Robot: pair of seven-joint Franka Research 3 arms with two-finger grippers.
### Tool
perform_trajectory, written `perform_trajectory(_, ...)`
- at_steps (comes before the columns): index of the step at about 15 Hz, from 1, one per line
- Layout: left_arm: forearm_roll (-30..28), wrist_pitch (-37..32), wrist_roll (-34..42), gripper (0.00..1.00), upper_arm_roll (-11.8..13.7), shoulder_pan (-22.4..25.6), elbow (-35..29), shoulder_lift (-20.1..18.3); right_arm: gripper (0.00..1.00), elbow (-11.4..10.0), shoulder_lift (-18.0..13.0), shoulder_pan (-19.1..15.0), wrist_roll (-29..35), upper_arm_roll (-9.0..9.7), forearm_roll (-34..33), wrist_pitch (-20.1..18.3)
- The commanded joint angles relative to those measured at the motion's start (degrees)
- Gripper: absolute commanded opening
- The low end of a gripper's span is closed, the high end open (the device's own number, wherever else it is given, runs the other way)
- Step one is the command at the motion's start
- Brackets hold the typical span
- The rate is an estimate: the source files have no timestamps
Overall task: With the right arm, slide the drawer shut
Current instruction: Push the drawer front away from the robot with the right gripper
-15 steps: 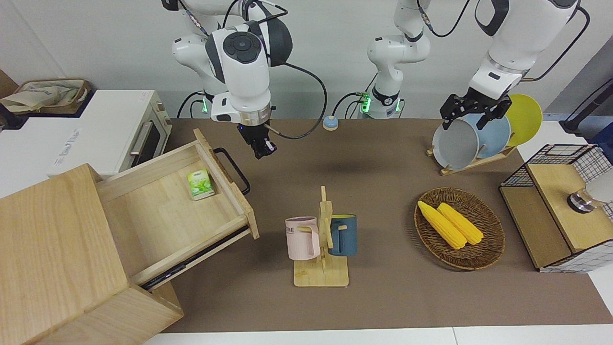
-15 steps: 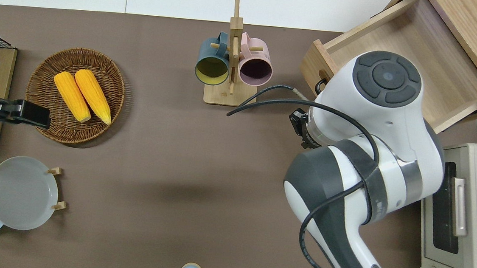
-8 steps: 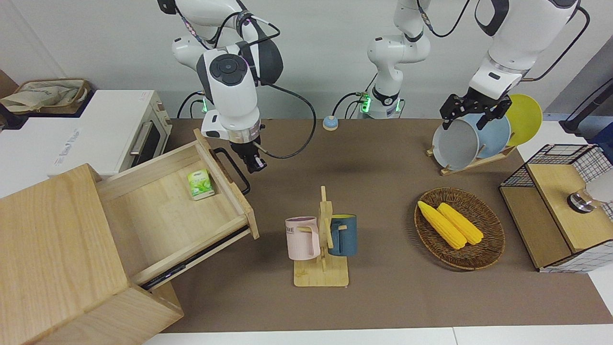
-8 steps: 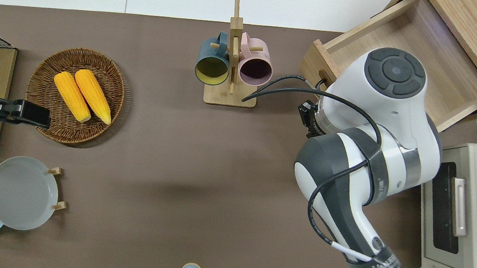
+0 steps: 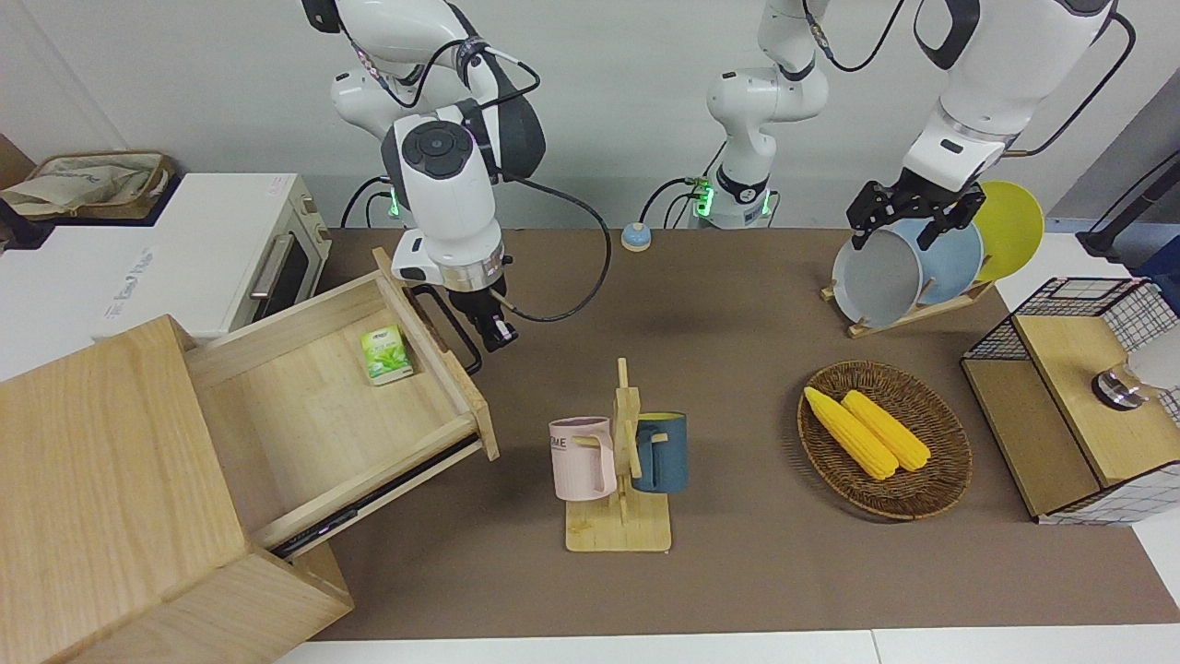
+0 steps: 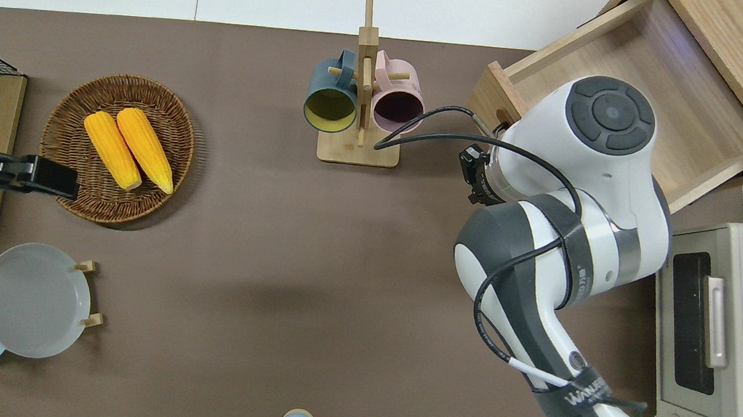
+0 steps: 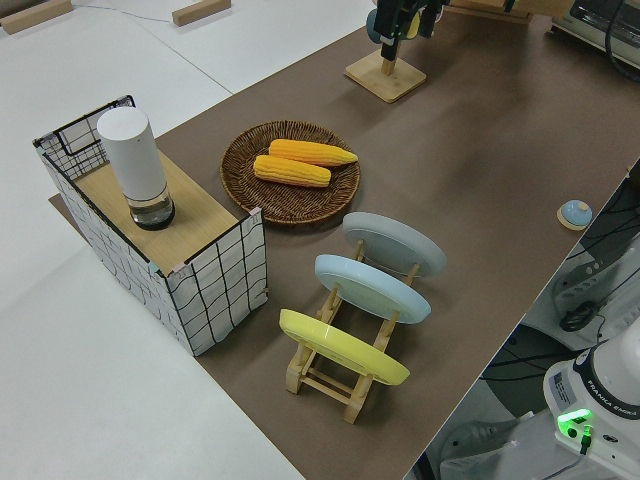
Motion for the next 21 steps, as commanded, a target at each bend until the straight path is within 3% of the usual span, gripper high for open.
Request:
perform_trajectory(1, 0.98, -1.13, 0.57, 0.99, -0.40, 0.31, 1.40, 0.65, 0.000, -0.09, 0.84, -1.63, -0.19, 0.52, 0.67, 1.84)
perform_trajectory(3, 0.98, -1.13, 0.57, 0.99, -0.40, 0.31, 1.49, 0.65, 0.000, 0.17, 1.63, -2.51, -0.89, 0.52, 0.40, 2.11)
perform_trajectory(17, 0.98, -1.13, 0.57, 0.99, -0.40, 0.31, 1.49, 0.65, 0.000, 8.69, 6.37, -5.68, -5.03, 0.60, -4.17, 2.20)
perform_trajectory(21, 0.98, -1.13, 0.57, 0.99, -0.40, 0.31, 1.49, 0.65, 0.000, 9.57, 6.82, -7.96, -8.18, 0.60, -4.17, 2.19)
